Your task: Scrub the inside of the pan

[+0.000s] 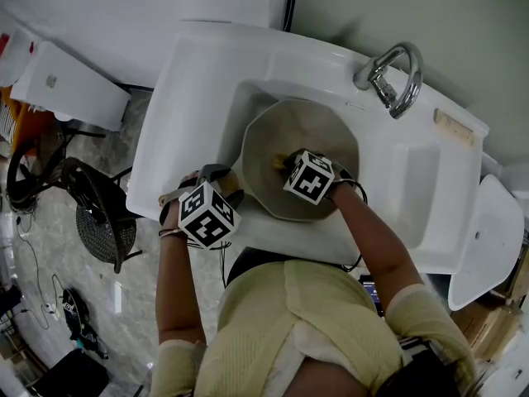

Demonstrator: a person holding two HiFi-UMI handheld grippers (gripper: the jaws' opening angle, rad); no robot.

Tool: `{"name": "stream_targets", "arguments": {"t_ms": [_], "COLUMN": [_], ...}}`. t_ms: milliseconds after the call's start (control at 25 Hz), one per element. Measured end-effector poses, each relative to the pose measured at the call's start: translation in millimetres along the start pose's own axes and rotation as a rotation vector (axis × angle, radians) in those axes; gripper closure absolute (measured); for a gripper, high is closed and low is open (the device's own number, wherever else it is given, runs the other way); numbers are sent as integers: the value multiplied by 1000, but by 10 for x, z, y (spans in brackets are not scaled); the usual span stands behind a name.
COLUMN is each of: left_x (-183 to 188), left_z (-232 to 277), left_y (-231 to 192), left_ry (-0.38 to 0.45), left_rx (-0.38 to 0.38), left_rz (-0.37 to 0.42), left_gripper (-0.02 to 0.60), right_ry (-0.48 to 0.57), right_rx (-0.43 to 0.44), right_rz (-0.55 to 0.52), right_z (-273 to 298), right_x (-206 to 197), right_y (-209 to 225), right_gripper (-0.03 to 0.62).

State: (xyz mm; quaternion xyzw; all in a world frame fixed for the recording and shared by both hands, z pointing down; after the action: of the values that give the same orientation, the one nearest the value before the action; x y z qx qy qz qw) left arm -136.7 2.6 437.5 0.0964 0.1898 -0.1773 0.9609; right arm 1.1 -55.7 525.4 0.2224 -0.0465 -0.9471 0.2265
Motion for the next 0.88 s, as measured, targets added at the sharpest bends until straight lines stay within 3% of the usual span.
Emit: {"name": "stream_targets", "arguments": {"t_ms": [440, 880], "left_x": [4, -1], "left_z": [2, -6], "left_y": [3, 8], "left_ry": [0, 3], "left_rx": [2, 1], "left_rz": [-2, -1], "left_gripper": [319, 319], "right_ry": [-75, -249], "right_rx": [76, 131], "right_rz": [-42, -20], "right_z": [-39, -108], "right_x": [-91, -313], "right_y": [-101, -70], "right_gripper": [516, 516]}}
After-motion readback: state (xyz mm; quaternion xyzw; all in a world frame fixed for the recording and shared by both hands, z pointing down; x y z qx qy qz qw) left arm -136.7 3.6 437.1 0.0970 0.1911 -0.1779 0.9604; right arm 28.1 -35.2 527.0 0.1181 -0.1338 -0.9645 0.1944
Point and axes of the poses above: the fingertips, and each gripper's own axes: z forward along the fingers, y to its right, x out of its top, the point moved 7 cm from there along -z, backward along the fingers, and after that the axes turned 12 degrees about z, right-handed, at the moved point
